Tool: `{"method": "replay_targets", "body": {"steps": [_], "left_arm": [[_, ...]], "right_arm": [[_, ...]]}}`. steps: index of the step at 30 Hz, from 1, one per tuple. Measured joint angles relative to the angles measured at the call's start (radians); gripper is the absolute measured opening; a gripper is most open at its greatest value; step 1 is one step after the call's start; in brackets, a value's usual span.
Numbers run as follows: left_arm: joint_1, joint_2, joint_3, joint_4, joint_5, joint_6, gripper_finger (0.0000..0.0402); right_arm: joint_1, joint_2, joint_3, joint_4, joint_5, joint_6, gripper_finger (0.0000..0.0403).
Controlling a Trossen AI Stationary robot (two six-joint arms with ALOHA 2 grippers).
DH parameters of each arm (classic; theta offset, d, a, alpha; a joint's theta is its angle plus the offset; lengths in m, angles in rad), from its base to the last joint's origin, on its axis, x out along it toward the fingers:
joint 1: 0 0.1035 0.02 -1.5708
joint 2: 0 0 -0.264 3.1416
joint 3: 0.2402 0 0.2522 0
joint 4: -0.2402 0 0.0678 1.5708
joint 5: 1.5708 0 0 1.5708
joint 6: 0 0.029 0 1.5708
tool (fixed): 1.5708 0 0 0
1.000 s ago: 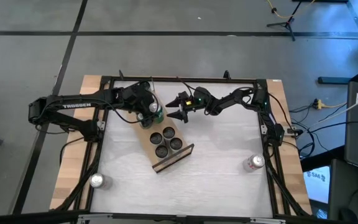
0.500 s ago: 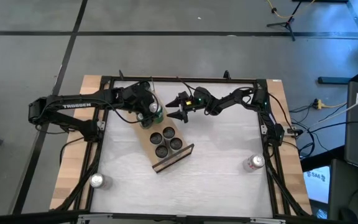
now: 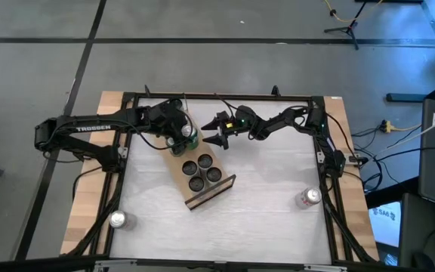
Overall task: Place canned beverage on shelf
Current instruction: Put the green soda can on the shelf aligned with the other green soda can
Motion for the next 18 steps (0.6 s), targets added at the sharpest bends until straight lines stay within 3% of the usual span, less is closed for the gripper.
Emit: {"method": "replay_targets", "body": {"steps": [18], "left_arm": [[0.0,0.0,0.0,0.0,0.005,0.0,0.0321]], "right_arm": [[0.0,0.0,0.0,0.0,-0.009,-0.001,0.0342]]}}
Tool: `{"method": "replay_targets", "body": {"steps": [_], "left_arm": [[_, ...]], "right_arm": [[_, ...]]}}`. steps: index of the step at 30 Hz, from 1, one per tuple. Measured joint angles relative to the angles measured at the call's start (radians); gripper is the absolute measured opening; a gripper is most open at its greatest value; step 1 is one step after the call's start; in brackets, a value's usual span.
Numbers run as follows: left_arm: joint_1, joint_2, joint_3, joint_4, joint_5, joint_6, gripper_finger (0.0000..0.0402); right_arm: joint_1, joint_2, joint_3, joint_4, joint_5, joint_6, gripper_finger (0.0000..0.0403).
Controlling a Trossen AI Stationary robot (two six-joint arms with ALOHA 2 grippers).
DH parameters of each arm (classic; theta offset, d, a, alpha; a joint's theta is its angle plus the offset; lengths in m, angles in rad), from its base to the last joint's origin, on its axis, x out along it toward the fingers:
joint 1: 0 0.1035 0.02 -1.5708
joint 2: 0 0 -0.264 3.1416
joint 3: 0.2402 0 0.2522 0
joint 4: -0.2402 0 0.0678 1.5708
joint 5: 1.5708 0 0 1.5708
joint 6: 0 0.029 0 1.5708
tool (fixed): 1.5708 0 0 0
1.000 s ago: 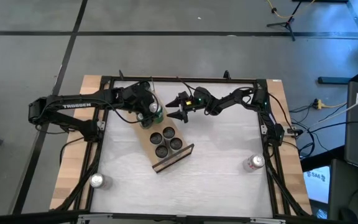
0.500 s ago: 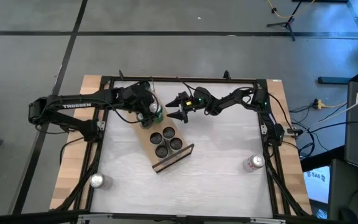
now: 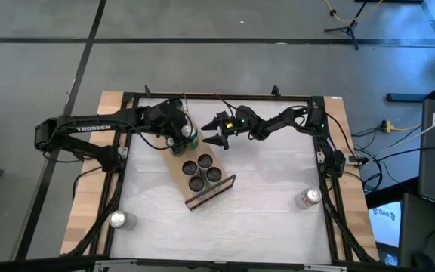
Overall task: Place canned beverage on shelf
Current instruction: Put the green soda can on the shelf aligned with the other green soda can, then put the red silver soda can on the shelf
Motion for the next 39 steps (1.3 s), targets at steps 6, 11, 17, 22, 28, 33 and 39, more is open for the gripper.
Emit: {"method": "replay_targets", "body": {"steps": [6,11,17,22,28,33,39], "left_arm": [[0.0,0.0,0.0,0.0,0.003,0.0,0.0321],[0.0,0.0,0.0,0.002,0.003,0.0,0.0329],[-0.001,-0.001,0.0,0.005,0.005,0.0,0.0366],[0.0,-0.001,0.0,0.006,0.005,0.0,0.0378],[0.0,-0.001,0.0,0.012,0.004,0.0,0.0379],[-0.001,-0.012,0.0,0.023,0.003,0.0,0.0379],[-0.007,-0.052,0.0,0.049,0.007,-0.001,0.0379]], "right_arm": [[0.0,0.0,0.0,0.0,0.0,0.0,0.0342],[0.0,0.0,0.0,0.0,0.0,0.0,0.0342],[0.0,0.0,0.0,0.0,0.0,0.0,0.0342],[0.0,0.0,0.0,0.0,0.0,0.0,0.0342],[0.0,0.0,0.0,0.0,0.0,0.0,0.0342],[0.0,0.0,0.0,0.001,0.0,0.0,0.0342],[-0.001,0.0,0.0,0.023,0.0,0.0,0.0342]]}}
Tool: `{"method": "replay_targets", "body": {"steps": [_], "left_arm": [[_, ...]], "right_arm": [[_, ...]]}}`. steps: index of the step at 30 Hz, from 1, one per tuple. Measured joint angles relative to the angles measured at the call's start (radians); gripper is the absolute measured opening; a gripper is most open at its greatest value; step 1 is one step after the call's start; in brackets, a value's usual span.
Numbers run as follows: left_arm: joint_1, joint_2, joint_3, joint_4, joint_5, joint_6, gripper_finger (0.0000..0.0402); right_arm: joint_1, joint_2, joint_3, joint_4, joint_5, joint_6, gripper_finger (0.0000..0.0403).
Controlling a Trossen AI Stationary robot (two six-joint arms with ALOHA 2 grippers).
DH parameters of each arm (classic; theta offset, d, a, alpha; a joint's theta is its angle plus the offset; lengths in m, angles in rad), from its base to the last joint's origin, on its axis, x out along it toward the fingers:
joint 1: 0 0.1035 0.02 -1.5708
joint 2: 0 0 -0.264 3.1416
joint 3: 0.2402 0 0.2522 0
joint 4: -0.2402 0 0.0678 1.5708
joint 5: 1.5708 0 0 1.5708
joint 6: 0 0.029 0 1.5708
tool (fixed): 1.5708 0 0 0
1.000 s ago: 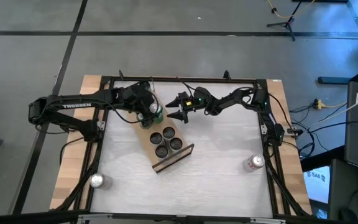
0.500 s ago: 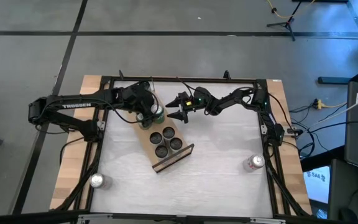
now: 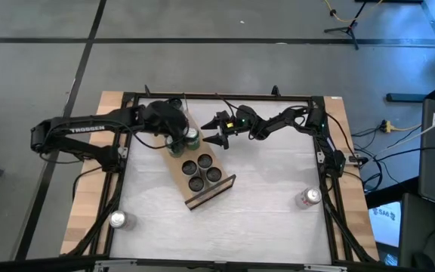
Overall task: Place canned beverage on shelf
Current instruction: Put the red silver soda can on the shelf
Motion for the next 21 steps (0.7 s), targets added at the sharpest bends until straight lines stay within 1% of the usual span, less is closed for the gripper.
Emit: {"method": "replay_targets", "body": {"steps": [5,9,14,19,21], "left_arm": [[0.0,-0.039,0.0,0.056,0.024,0.0,0.0379],[-0.01,-0.066,0.0,0.104,0.025,0.0,0.0379],[-0.035,-0.083,0.0,0.128,0.05,0.0,0.0379],[-0.065,-0.084,0.0,0.173,0.061,-0.105,0.0379],[-0.069,-0.085,0.0,0.176,0.112,-0.113,0.0379]], "right_arm": [[-0.001,-0.001,0.0,0.005,0.0,0.0,0.0342],[-0.001,-0.001,0.0,0.007,-0.008,0.0,0.0342],[-0.001,-0.015,0.001,0.014,-0.017,0.0,0.0342],[-0.006,-0.034,0.001,0.014,-0.034,0.0,0.0342],[-0.009,-0.044,0.001,-0.008,-0.034,0.0,0.0342]]}}
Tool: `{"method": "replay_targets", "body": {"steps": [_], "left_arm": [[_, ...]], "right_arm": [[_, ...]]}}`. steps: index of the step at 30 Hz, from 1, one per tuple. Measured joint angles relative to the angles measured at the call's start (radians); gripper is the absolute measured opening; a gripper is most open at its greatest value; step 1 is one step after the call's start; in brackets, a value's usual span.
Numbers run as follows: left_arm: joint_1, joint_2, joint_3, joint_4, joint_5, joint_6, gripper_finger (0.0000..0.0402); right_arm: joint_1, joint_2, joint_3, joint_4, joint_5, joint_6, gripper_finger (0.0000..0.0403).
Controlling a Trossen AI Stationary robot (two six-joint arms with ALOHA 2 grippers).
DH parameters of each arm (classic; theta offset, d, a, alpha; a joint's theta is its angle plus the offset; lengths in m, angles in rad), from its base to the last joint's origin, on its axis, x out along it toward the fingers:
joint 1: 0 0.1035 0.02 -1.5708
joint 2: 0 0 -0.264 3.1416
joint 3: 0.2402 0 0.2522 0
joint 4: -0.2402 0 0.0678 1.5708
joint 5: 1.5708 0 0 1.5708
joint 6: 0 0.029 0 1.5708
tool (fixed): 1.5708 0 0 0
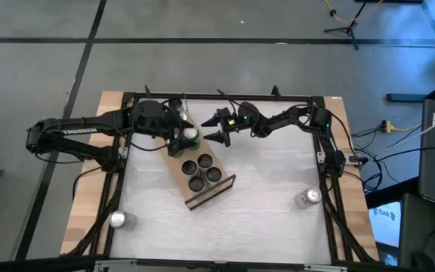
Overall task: Place canned beverage on shelf
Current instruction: Put the red silver soda can on the shelf
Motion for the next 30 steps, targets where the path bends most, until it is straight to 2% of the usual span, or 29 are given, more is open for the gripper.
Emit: {"method": "replay_targets", "body": {"steps": [3,7,15,19,23,30], "left_arm": [[-0.013,0.0,0.0,0.016,0.073,-0.012,0.0379],[-0.048,0.0,0.046,-0.057,0.079,-0.012,0.0379],[-0.185,0.0,0.277,-0.528,-0.059,-0.014,0.0379],[-0.3,0.0,0.339,-0.724,-0.093,-0.144,0.0379],[-0.424,0.001,0.344,-0.849,-0.094,-0.328,0.0379],[-0.647,0.017,0.344,-1.002,-0.017,-0.665,0.0375]], "right_arm": [[-0.01,-0.026,0.0,-0.023,0.0,0.0,0.0342],[-0.019,-0.058,0.0,-0.035,0.0,0.027,0.0342],[-0.017,-0.144,0.0,-0.195,0.0,0.059,0.0342],[-0.016,-0.199,0.0,-0.329,0.01,0.061,0.0342],[-0.016,-0.256,-0.001,-0.376,0.011,0.061,0.0342],[0.01,-0.333,-0.001,-0.392,0.049,0.06,0.0342]]}}
